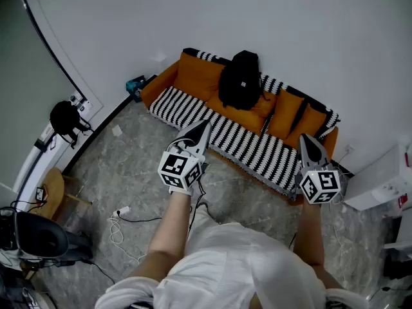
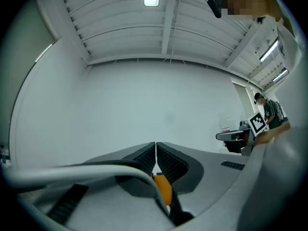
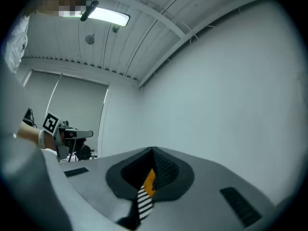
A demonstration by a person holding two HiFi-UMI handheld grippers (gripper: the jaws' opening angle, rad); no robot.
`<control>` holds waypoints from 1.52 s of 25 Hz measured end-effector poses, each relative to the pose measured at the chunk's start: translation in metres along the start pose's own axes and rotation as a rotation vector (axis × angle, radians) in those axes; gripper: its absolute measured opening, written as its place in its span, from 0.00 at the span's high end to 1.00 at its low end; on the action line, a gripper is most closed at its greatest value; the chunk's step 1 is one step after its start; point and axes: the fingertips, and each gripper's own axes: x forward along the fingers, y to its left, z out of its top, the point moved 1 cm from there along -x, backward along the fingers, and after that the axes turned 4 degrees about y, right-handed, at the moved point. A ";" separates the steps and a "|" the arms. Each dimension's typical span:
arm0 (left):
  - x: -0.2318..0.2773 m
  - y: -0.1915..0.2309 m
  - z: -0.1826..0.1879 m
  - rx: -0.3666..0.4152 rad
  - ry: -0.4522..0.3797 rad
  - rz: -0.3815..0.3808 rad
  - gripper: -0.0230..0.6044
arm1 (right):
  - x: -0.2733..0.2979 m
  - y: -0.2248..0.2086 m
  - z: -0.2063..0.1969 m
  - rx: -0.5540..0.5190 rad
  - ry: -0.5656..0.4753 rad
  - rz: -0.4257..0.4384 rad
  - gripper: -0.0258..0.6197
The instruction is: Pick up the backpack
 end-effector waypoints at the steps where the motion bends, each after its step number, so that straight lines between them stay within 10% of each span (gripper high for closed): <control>1: 0.000 0.000 0.000 0.000 0.001 -0.003 0.92 | 0.000 0.001 0.000 0.001 0.000 -0.001 0.93; 18: 0.004 0.030 -0.007 -0.004 0.005 -0.027 0.92 | 0.026 0.022 -0.001 0.032 -0.016 0.015 0.93; 38: 0.024 0.245 -0.032 -0.034 0.035 -0.007 0.92 | 0.203 0.089 -0.020 0.045 0.038 -0.053 0.93</control>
